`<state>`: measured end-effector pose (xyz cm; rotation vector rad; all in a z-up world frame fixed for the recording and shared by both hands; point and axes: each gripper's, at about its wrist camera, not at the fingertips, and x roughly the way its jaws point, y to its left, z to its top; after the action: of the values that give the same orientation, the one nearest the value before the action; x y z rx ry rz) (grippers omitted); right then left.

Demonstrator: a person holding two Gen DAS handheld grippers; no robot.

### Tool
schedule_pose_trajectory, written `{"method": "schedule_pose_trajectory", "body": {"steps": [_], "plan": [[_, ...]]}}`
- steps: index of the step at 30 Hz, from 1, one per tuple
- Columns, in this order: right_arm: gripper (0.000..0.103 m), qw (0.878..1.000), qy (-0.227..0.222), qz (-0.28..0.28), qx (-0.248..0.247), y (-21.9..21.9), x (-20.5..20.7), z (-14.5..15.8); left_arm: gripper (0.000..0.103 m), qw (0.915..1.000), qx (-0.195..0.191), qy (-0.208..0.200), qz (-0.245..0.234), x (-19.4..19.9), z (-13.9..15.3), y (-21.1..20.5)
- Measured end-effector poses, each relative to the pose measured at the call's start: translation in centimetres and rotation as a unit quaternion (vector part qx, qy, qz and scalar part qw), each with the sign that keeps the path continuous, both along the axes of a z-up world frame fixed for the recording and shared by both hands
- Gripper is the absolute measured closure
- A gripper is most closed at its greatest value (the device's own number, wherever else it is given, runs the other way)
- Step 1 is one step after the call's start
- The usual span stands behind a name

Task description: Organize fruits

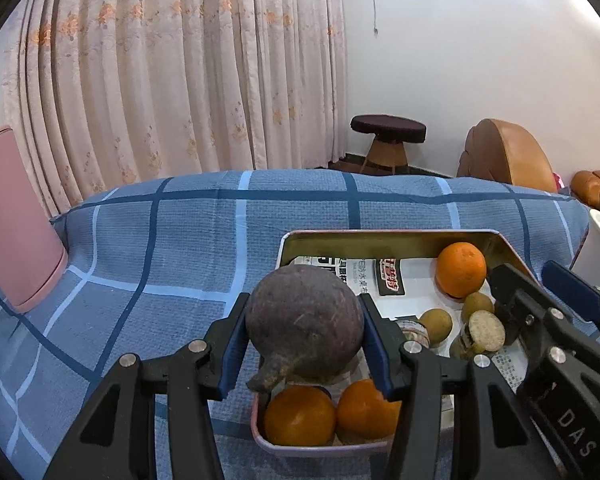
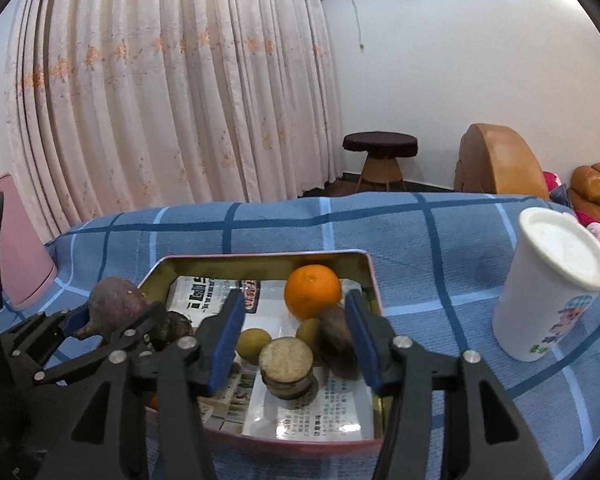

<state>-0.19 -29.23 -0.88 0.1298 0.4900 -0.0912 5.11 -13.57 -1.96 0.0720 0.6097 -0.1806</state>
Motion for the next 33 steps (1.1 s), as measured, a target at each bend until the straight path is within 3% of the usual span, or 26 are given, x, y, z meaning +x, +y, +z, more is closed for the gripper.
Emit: {"method": "schedule_pose_trajectory", "body": {"steps": [1, 2, 3, 4, 9, 15, 24, 33], "plan": [[0.025, 1.000, -0.010, -0.001, 0.006, -0.2, -0.4, 0.1, 0.046, 1.0000, -0.001, -0.002, -0.002, -0.1, 0.1, 0.0], [0.008, 1.000, -0.025, -0.005, 0.013, -0.4, -1.1, 0.3, 0.036, 0.9999, -0.001, -0.007, -0.008, -0.3, 0.2, -0.1], [0.002, 0.999, -0.036, -0.009, 0.012, -0.4, -1.5, 0.5, 0.031, 0.9997, -0.001, -0.016, -0.016, -0.8, 0.3, -0.3], [0.002, 0.999, -0.046, -0.011, 0.009, -0.2, -2.0, 0.7, 0.023, 0.9995, 0.001, -0.025, -0.020, -1.3, 0.5, -0.6], [0.001, 0.997, -0.072, -0.030, -0.028, 1.3, -3.6, 1.5, 0.022, 0.9963, 0.036, -0.070, -0.035, -3.6, 1.0, -1.6], [0.000, 0.994, -0.088, -0.051, -0.025, 1.3, -5.3, 1.8, 0.022, 0.9964, 0.014, -0.080, -0.026, -5.0, 1.3, 0.2], [0.000, 0.990, -0.111, -0.080, -0.023, 1.3, -8.4, 1.9, 0.022, 0.9933, 0.023, -0.110, -0.027, -7.8, 1.6, 1.2], [0.000, 0.986, -0.135, -0.084, -0.046, 2.3, -10.2, 2.2, 0.022, 0.9940, -0.011, -0.108, -0.012, -8.5, 1.7, 3.1]]}}
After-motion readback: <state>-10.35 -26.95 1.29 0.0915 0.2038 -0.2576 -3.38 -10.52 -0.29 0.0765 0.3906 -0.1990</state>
